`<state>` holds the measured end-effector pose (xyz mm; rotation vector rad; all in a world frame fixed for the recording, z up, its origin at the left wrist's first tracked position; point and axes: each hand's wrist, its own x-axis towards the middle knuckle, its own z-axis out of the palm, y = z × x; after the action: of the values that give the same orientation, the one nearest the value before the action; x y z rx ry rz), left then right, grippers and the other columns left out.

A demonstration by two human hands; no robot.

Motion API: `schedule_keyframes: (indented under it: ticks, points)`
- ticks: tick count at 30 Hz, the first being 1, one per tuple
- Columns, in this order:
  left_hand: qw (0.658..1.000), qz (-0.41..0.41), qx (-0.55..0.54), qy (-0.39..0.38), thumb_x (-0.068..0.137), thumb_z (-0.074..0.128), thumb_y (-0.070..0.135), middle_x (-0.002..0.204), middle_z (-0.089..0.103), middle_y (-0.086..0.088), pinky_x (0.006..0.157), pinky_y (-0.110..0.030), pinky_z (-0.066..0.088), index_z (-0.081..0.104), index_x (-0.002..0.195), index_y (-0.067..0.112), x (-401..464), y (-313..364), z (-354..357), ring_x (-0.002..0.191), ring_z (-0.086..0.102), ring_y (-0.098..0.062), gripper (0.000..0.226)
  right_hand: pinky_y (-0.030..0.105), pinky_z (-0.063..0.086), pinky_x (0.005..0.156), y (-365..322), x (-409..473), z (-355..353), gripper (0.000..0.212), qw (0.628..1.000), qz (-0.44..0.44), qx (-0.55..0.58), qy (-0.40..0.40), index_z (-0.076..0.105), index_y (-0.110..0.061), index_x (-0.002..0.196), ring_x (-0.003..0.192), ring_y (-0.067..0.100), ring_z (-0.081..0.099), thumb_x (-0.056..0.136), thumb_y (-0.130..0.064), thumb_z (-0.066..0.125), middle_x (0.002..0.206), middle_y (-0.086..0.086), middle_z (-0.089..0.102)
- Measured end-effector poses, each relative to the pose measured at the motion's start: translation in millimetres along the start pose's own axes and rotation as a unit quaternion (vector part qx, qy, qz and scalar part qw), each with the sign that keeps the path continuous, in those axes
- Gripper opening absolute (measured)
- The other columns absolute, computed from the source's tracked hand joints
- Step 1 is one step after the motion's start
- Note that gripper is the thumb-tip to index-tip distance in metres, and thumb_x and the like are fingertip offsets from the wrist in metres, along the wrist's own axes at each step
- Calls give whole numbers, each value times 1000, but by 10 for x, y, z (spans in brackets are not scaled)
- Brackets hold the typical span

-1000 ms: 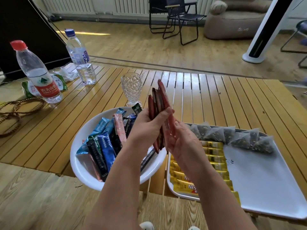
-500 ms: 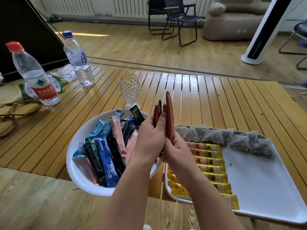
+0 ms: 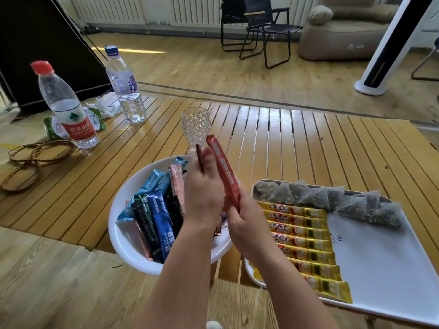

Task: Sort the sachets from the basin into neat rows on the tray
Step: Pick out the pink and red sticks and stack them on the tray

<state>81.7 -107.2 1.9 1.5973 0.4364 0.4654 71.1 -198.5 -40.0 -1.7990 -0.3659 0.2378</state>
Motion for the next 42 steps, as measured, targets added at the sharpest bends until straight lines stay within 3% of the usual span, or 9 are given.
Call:
schedule_keyframes:
  ticks: [3, 7, 13, 17, 22, 25, 29, 37, 42]
  points:
    - [993, -10, -43, -108, 83, 51, 58, 101, 66, 4, 79, -18, 48, 54, 121, 20, -44, 8, 58, 97, 64, -7, 54, 8, 48, 70, -1, 2, -7, 36, 999, -20, -28, -25, 38, -35, 128, 93, 0, 61, 99, -16, 46, 101, -24, 59]
    - [995, 40, 8, -88, 94, 59, 31, 92, 68, 8, 77, -15, 47, 58, 97, 39, -24, -60, 82, 85, 65, -1, 8, 16, 52, 81, 3, 30, -63, 55, 995, -34, 49, -75, 35, -28, 141, 106, -2, 61, 94, -8, 57, 114, -17, 62]
    - [974, 65, 36, -214, 92, 56, 3, 104, 69, 10, 79, -12, 50, 50, 124, 29, -9, -24, 55, 96, 64, 1, 41, 28, 58, 75, -46, 78, -163, 45, 981, -5, 190, -39, 53, -20, 123, 98, 16, 69, 87, 6, 63, 106, 5, 70]
    - [937, 82, 122, -316, 89, 66, 34, 137, 54, 10, 104, -21, 38, 35, 142, 37, -36, 10, 50, 124, 50, -2, 61, 29, 56, 62, -36, 62, -108, 23, 996, -19, 83, 7, 62, -25, 99, 88, 22, 68, 95, -4, 55, 87, -1, 68]
    - [985, 18, 172, -27, 74, 42, 82, 110, 62, 14, 101, -48, 43, 55, 113, 34, 74, -5, -262, 107, 58, -11, 63, 39, 48, 65, -55, 59, -107, 20, 983, 47, 167, 52, 62, -5, 96, 72, 30, 57, 97, -23, 53, 82, 25, 62]
    - [885, -42, 454, 96, 85, 45, 69, 114, 61, -3, 98, -47, 38, 54, 114, 22, 188, -111, -516, 110, 53, -27, 56, 47, 52, 84, -43, 62, -158, 17, 956, 115, 259, 80, 60, -7, 97, 82, 31, 61, 97, -23, 53, 83, 19, 62]
    - [813, -154, 560, 47, 82, 56, 61, 129, 52, -16, 102, -47, 31, 51, 124, 8, 247, -282, -556, 122, 40, -36, 67, 42, 55, 81, -57, 75, -211, 23, 901, 177, 382, 102, 57, -6, 106, 76, 26, 64, 95, -26, 56, 71, 7, 65]
    - [917, -13, 397, 38, 86, 60, 20, 86, 63, -2, 68, -32, 40, 56, 94, 18, 287, -248, -456, 84, 57, -25, 9, 45, 53, 88, -57, 75, -276, 23, 861, 223, 445, 104, 63, -9, 107, 97, 28, 70, 94, -27, 56, 96, 10, 76]
    - [852, -76, 516, -44, 81, 66, 32, 98, 61, -6, 82, -38, 49, 52, 105, 14, 250, -280, -361, 96, 58, -28, 32, 45, 53, 88, -72, 82, -341, 25, 846, 216, 472, 119, 62, -9, 113, 96, 27, 70, 96, -25, 53, 92, 10, 76]
